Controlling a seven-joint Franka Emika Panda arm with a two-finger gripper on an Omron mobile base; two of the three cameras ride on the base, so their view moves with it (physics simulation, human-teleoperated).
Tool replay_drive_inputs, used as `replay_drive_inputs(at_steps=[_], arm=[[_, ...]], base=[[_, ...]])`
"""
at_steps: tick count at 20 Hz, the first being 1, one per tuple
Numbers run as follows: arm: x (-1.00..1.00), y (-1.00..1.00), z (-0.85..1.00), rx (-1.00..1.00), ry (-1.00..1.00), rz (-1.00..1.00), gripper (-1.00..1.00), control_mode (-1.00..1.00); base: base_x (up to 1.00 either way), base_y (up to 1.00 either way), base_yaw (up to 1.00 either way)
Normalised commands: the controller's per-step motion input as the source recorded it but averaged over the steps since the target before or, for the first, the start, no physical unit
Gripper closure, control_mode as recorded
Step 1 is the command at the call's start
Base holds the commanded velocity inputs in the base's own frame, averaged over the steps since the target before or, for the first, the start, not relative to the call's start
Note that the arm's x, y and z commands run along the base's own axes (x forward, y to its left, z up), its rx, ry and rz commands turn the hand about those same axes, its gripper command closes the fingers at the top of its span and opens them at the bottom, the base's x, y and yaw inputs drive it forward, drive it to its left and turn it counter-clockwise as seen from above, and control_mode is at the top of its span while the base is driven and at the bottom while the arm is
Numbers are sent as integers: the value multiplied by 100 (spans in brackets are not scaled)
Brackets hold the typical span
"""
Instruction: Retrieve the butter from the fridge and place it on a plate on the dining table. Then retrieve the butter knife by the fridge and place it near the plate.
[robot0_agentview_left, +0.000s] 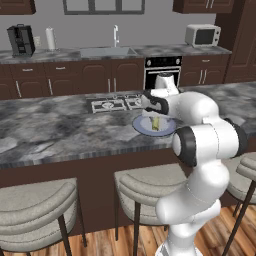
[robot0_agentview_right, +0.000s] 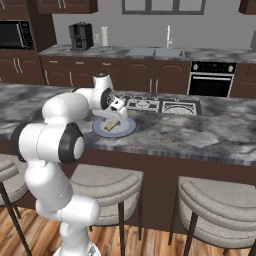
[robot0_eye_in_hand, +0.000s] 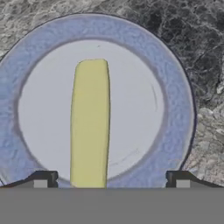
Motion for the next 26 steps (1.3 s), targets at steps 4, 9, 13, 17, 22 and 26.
replay_drive_inputs(at_steps=[4, 9, 13, 17, 22, 26], arm=[[-97, 0, 76, 0, 0, 0, -100, -100], [-100, 0, 84, -1, -1, 0, -100, -100], [-100, 0, 47, 0, 0, 0, -100, -100], [-100, 0, 24, -1, 0, 0, -100, -100], [-96, -14, -16, -1, -1, 4, -100, -100], [-55, -61, -64, -1, 3, 14, -100, -100]], base=[[0, 0, 0], [0, 0, 0], [0, 0, 0], [0, 0, 0], [0, 0, 0], [0, 0, 0]])
